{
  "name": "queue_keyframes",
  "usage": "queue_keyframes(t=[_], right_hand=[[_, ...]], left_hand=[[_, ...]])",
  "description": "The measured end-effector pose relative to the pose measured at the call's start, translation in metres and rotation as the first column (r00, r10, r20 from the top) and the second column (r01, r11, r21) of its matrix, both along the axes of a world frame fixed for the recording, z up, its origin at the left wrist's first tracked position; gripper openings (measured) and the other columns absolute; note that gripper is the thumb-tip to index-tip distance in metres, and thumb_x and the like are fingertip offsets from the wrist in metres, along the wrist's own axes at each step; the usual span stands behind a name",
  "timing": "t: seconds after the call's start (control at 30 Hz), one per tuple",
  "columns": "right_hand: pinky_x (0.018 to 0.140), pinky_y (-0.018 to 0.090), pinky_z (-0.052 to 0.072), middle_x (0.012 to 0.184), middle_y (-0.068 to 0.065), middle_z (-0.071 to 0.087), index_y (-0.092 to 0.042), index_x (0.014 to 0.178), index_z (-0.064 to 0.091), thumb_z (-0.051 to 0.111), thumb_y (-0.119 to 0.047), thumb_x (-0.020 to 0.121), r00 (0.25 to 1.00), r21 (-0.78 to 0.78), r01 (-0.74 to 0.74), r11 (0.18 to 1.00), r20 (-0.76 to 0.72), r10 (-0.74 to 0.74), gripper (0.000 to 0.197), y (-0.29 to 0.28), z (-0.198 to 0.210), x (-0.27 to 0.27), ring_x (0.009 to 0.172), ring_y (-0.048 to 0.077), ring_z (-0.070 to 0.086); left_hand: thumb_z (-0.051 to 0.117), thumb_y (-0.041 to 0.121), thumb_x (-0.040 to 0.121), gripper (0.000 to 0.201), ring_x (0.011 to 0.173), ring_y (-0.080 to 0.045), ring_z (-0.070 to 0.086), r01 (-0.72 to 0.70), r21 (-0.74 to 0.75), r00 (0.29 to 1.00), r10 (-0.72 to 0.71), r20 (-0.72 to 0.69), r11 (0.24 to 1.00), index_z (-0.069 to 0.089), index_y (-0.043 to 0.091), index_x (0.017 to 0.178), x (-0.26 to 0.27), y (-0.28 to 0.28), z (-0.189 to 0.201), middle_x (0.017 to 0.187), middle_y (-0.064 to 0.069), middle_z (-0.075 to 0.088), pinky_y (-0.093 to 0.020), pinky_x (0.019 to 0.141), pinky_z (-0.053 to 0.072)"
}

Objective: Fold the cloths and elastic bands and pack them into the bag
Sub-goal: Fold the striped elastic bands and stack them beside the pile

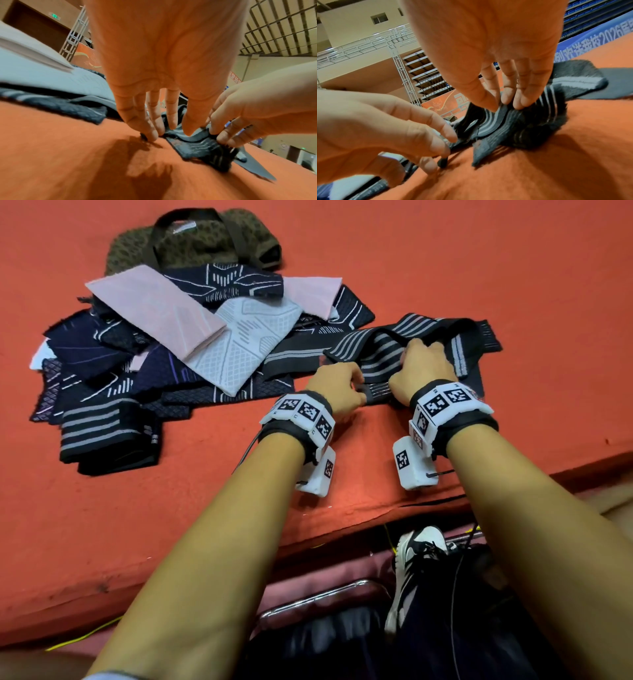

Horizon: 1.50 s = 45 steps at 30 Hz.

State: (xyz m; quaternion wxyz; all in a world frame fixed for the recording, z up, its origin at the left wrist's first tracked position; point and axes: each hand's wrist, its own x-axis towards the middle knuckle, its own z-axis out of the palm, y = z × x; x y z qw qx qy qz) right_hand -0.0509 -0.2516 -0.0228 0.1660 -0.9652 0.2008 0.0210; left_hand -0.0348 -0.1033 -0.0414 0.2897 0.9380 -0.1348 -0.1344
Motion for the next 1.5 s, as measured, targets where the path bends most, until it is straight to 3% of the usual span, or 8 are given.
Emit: queue_keyframes(t=[0.13,0.37,0.57,0.77,0.9,1.13,1.33,1.5], right_hand=[[0.093,0.048,0.042,0.139,0.021,0.033,-0.007,0.128,0.042,0.06,-0.014,0.085,0.997,-0.013,0.04,0.999,-0.064,-0.041,0.047,-0.003,-0.01,-0.005,0.123,0.045,0.042],[0.083,0.038,0.042,0.128,0.02,0.051,-0.007,0.124,0.048,0.059,-0.013,0.086,0.987,0.072,-0.118,0.99,-0.102,0.125,0.04,0.005,-0.016,0.0,0.113,0.039,0.054],[0.094,0.035,0.046,0.127,0.009,0.062,-0.023,0.127,0.058,0.06,-0.015,0.086,0.975,0.174,-0.211,0.962,-0.032,0.22,0.042,0.012,-0.013,0.001,0.118,0.032,0.055],[0.093,0.04,0.049,0.128,0.012,0.06,-0.032,0.144,0.034,0.056,-0.017,0.085,0.949,0.232,-0.299,0.926,-0.03,0.314,0.065,0.024,-0.015,0.001,0.116,0.037,0.056],[0.083,0.038,0.045,0.116,0.015,0.058,-0.027,0.133,0.042,0.057,-0.016,0.084,0.974,0.172,-0.222,0.96,-0.005,0.226,0.052,0.024,-0.015,0.002,0.107,0.039,0.056],[0.102,0.046,0.041,0.138,0.018,0.04,-0.023,0.138,0.04,0.06,-0.021,0.083,0.975,0.151,-0.176,0.973,-0.108,0.193,0.058,0.026,-0.019,0.008,0.125,0.044,0.042],[0.093,0.036,0.043,0.124,0.012,0.058,-0.025,0.122,0.055,0.061,-0.033,0.082,0.949,0.18,-0.3,0.937,-0.046,0.313,0.041,0.047,-0.018,0.011,0.115,0.035,0.053],[0.093,0.042,0.047,0.124,0.02,0.054,-0.025,0.133,0.042,0.068,-0.037,0.076,0.939,0.192,-0.315,0.929,-0.078,0.335,0.064,0.066,-0.021,0.005,0.112,0.04,0.054]], left_hand=[[0.067,0.021,0.086,0.051,0.118,-0.022,0.057,0.05,-0.015,0.998,-0.05,-0.03,0.999,0.056,0.023,0.136,-0.003,-0.018,-0.004,0.126,-0.006,0.063,-0.025,0.096,0.043],[0.066,0.023,0.083,0.066,0.123,-0.033,0.051,-0.01,0.024,0.996,0.012,-0.094,1.0,0.043,0.022,0.145,-0.001,-0.025,-0.013,0.135,-0.019,0.05,-0.036,0.107,0.041],[0.065,0.017,0.087,0.044,0.105,-0.027,0.063,-0.08,-0.06,0.995,0.077,-0.061,0.995,0.053,0.012,0.129,0.002,-0.015,-0.011,0.108,-0.009,0.069,-0.03,0.089,0.047],[0.057,0.004,0.084,0.017,0.084,-0.02,0.06,-0.141,-0.111,0.988,0.146,0.04,0.984,0.068,0.011,0.093,0.002,-0.001,-0.009,0.084,-0.002,0.066,-0.018,0.07,0.039],[0.059,0.007,0.084,0.025,0.08,-0.015,0.059,-0.142,-0.118,0.99,0.143,0.005,0.983,0.07,0.017,0.105,0.002,0.004,-0.011,0.086,0.0,0.067,-0.019,0.076,0.042],[0.062,0.016,0.085,0.022,0.071,-0.015,0.054,-0.23,-0.179,0.969,0.242,0.048,0.956,0.072,0.028,0.102,0.002,0.031,-0.006,0.06,0.012,0.052,-0.027,0.075,0.048],[0.058,0.013,0.088,0.023,0.079,-0.011,0.069,-0.389,-0.183,0.918,0.396,-0.003,0.903,0.078,0.02,0.08,-0.008,0.095,-0.013,0.081,0.003,0.075,-0.027,0.086,0.055],[0.061,0.018,0.088,0.023,0.097,-0.03,0.069,-0.337,-0.161,0.941,0.324,-0.1,0.928,0.073,0.025,0.106,-0.014,0.101,-0.01,0.101,-0.006,0.072,-0.042,0.091,0.056]])
